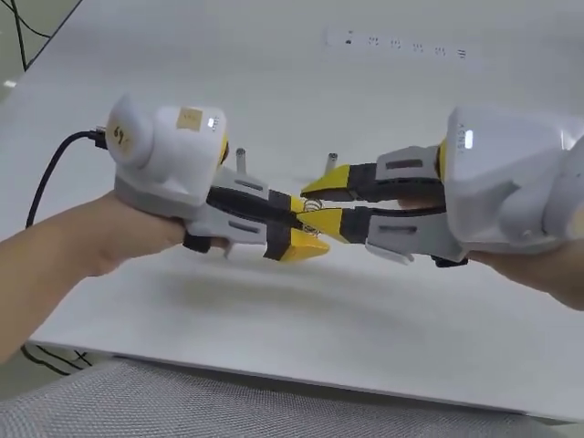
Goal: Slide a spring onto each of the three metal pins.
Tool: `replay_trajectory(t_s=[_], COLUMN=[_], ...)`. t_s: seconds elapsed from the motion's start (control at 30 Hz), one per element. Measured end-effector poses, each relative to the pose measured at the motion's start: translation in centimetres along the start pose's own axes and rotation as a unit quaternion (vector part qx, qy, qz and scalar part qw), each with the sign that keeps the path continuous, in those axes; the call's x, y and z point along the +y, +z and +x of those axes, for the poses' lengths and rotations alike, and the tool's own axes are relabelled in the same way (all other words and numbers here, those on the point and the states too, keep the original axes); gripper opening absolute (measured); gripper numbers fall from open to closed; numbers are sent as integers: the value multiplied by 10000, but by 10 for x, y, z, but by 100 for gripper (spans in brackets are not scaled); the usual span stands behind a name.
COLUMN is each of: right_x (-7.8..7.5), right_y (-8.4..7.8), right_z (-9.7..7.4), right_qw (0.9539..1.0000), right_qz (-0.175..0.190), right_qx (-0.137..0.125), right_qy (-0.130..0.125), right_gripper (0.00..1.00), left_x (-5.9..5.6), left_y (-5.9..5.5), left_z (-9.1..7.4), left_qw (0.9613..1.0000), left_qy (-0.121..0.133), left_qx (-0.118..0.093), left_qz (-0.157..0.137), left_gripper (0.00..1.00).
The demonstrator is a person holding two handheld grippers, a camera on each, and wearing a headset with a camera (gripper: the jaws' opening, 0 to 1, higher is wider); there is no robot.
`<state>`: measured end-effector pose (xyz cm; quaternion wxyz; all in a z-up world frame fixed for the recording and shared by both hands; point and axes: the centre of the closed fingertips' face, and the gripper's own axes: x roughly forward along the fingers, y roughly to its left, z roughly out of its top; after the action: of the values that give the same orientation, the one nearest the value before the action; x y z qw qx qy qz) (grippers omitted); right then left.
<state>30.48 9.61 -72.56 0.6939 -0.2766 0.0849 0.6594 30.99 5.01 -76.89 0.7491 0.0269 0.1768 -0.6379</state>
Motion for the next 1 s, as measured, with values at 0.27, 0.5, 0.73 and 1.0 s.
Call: replay_trajectory(t_s=[0.27, 0.5, 0.73, 1.0], right_x=[5, 8, 6, 7], right_y=[4, 8, 8, 7], right_z=[2, 2, -1, -3], right_qw=[9999, 9999, 9999, 9998], right_qz=[79, -120, -147, -203], right_qx=[-111, -72, -87, -49], right_qy=[17, 55, -24, -23], right_gripper=[11, 11, 11, 11], left_x=[-3, -5, -6, -8], left_y=[-2, -1, 0, 0], left_z=[-3, -3, -4, -3], left_qw=[9999, 10000, 10000, 10000], left_qy=[20, 20, 23, -1], left_qx=[59, 42, 36, 46], left_qz=[78, 84, 11, -57], left_gripper=[8, 8, 9, 9])
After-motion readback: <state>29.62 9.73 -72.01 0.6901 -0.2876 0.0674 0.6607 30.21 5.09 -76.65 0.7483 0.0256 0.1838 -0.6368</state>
